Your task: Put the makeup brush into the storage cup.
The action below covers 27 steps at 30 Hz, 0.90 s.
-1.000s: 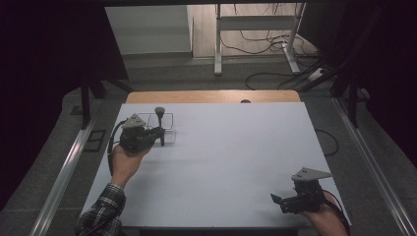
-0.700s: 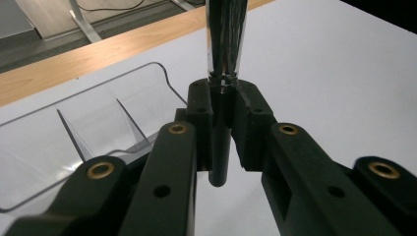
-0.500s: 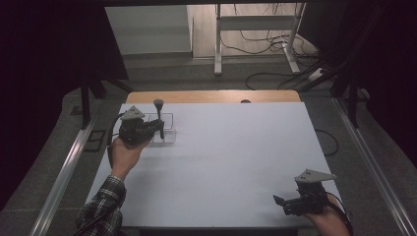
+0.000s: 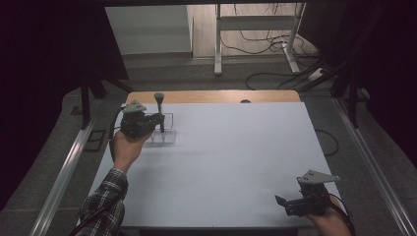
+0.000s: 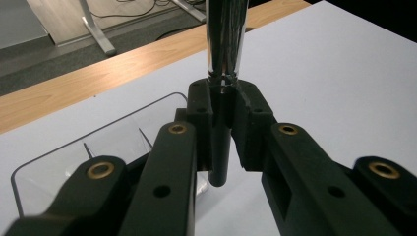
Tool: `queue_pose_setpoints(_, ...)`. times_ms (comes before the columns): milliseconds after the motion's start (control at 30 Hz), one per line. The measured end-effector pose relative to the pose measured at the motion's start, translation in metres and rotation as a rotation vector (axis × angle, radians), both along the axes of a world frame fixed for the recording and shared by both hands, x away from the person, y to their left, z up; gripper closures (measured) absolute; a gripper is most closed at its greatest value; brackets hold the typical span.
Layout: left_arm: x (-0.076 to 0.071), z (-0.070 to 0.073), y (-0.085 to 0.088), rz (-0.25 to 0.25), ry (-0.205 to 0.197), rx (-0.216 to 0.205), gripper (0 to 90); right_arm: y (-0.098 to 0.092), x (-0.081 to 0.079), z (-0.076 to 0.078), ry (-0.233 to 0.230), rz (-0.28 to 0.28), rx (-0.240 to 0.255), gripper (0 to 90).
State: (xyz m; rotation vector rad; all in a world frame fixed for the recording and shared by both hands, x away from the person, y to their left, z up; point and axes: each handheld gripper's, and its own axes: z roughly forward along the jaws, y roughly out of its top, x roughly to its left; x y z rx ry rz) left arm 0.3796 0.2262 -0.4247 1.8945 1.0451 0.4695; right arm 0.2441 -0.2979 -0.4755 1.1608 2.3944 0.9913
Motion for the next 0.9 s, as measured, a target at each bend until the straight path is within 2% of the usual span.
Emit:
queue_pose_setpoints(500,0.018,0.0,-0.004,0.023,-0.001,0.012,79.0,0.0,0.0,0.0,-0.001,0.004,-0.003,0.0)
queue_pose_setpoints(900,0.029,0.0,-0.008,0.043,-0.004,0.003,79.0,0.001,0.0,0.0,0.005,0.01,-0.006,0.0)
